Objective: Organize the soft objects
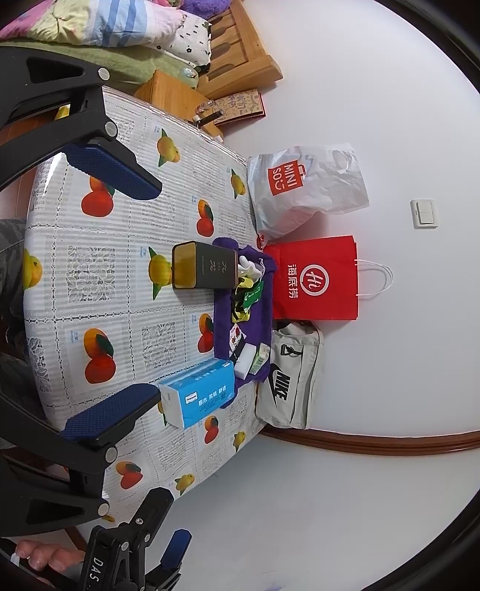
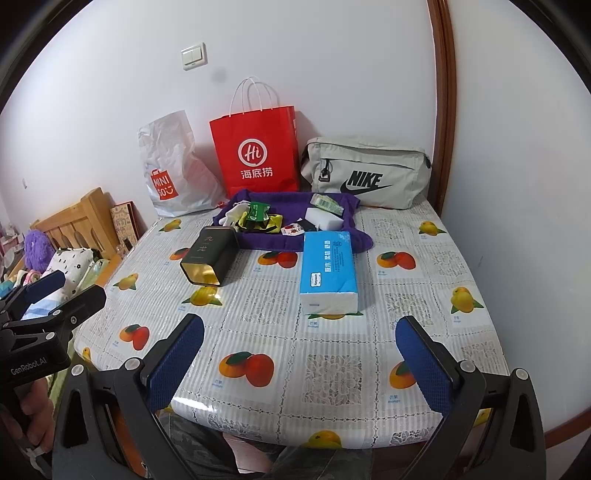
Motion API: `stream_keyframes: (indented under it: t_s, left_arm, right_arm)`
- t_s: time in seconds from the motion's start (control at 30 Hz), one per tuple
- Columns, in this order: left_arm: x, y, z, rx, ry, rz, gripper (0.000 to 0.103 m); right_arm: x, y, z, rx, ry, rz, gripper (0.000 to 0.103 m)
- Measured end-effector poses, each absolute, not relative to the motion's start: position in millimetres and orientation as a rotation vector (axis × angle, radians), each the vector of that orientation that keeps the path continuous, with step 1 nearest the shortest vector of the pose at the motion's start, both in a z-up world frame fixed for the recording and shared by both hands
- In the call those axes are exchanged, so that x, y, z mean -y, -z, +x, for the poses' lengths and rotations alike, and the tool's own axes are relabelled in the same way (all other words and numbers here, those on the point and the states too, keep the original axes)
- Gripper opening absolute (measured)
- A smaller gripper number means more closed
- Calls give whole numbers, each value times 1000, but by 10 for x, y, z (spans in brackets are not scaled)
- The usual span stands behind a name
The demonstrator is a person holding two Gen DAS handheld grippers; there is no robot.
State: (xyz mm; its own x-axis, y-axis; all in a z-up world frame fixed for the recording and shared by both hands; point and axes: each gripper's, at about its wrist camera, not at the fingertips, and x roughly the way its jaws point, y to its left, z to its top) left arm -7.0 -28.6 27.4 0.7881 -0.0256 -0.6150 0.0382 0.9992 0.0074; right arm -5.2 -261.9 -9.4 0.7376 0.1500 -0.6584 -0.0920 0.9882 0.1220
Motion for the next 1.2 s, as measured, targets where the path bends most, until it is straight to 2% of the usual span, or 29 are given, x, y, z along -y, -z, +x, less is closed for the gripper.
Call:
stream_keyframes:
  t_s: [1.2]
  left_arm:
    - [283, -285, -97, -660, 38, 27, 101]
  right_arm:
    - [2611, 45, -120, -725, -145, 79, 102]
